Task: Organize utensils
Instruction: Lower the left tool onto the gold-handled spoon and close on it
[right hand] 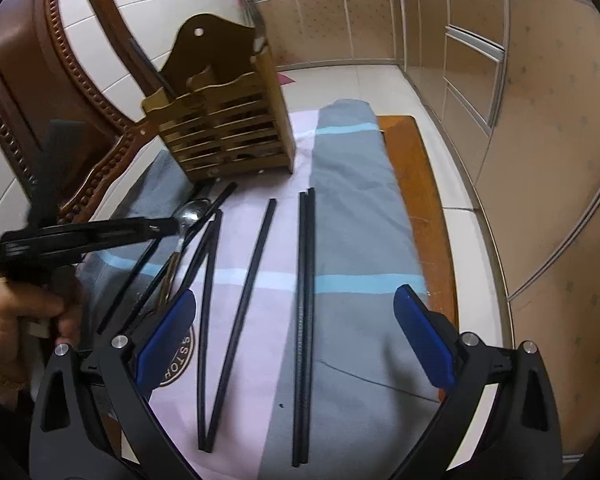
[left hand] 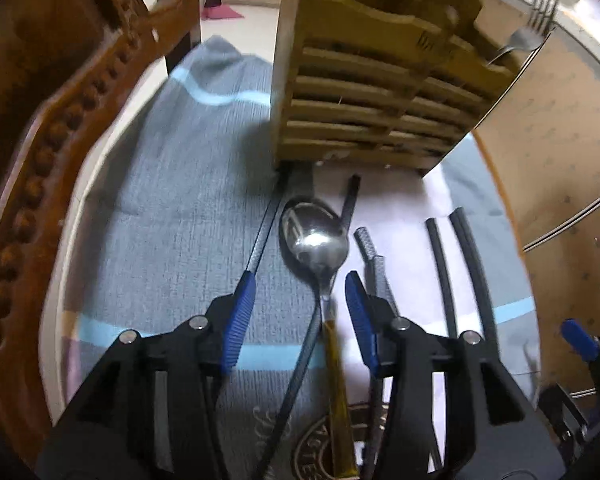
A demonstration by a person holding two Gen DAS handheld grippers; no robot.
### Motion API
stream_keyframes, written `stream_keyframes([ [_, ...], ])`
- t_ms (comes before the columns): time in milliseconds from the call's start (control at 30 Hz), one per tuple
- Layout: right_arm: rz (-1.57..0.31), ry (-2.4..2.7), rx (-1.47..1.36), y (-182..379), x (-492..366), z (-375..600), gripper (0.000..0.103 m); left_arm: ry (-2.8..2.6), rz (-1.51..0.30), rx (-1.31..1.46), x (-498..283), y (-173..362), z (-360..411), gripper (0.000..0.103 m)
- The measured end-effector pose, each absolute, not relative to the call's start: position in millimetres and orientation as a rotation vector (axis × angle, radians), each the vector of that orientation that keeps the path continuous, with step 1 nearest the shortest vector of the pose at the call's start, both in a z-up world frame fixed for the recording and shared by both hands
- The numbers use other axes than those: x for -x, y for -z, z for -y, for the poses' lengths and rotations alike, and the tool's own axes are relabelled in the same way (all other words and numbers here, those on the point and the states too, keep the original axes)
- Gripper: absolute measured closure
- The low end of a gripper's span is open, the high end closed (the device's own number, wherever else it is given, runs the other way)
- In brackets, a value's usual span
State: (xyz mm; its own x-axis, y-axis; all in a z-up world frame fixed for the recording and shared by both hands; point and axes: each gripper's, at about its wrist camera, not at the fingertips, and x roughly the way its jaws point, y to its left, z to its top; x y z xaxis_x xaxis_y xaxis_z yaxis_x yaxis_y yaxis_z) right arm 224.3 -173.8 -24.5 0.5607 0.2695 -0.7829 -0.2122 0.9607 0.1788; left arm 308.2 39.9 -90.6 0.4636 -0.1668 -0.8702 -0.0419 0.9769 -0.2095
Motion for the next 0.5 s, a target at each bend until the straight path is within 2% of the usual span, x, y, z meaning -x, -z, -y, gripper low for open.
stream_keyframes([
  [500, -0.938, -0.296, -0.094, 23, -230, 176, 0.006, 0.011, -1.127, 0.118, -342, 89, -18, 0.058],
])
